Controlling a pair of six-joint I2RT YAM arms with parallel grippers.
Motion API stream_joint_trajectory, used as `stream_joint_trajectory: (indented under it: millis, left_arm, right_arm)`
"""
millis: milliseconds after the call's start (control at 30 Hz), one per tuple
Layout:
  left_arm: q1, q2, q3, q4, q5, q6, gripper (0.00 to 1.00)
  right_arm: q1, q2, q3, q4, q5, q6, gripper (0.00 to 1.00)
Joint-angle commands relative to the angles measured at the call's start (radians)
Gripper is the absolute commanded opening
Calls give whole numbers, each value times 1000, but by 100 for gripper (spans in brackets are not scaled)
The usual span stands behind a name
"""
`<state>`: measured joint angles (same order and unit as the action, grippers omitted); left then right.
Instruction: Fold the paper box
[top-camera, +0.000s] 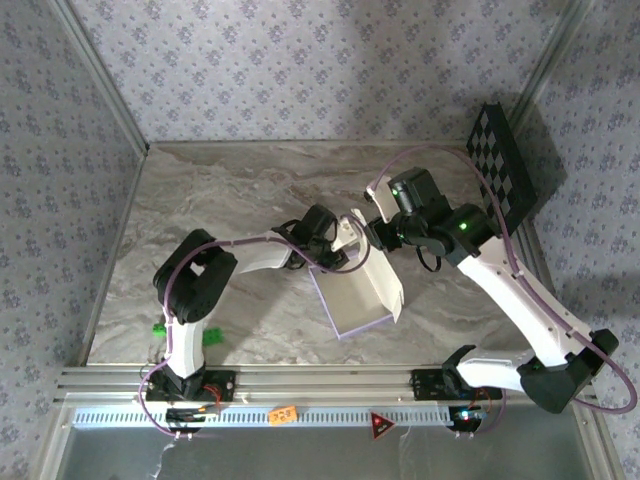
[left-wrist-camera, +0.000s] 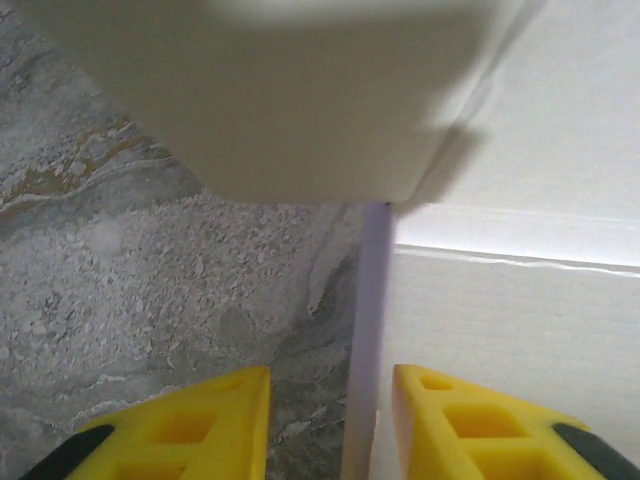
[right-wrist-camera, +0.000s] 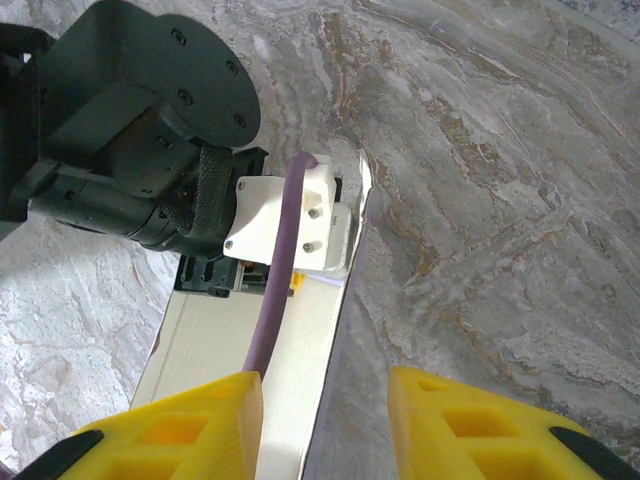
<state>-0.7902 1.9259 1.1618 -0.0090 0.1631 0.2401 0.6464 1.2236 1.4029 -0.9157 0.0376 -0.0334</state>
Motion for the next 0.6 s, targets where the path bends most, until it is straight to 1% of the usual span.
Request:
stream_joint_trajectory:
  millis: [0,67,133,200,333,400,500,567]
  left_arm:
    - [-4,16,-29,72,-25,-37,34]
    - [-5,24,-39,74,-30,-36,31]
    - [-12,25,-55,88,-61,-31,25]
    - [-21,24,-75,102,-98,-16,15]
    - [-50,25,-99,123,-219,6,9]
    - [-65,28,-107,133,-301,11,6]
    - [-79,37,-106,119,-401,2,3]
    - [-80,35,-109,107,-441,-8,2]
  right_arm:
    - [5,-24,-17,-14,-13,3,39]
    - [6,-25,-21,-11,-10,2,40]
    - [5,-27,-22,-11,-9,2,39]
    - [6,-31,-24,-8,-5,0,39]
    - [6,-38,-27,2,-2,1,39]
    - [7,-37,-27,1,-3,2,39]
    - [10,-39,-27,1,2,7,38]
    - [10,-41,-23,2,7,10,38]
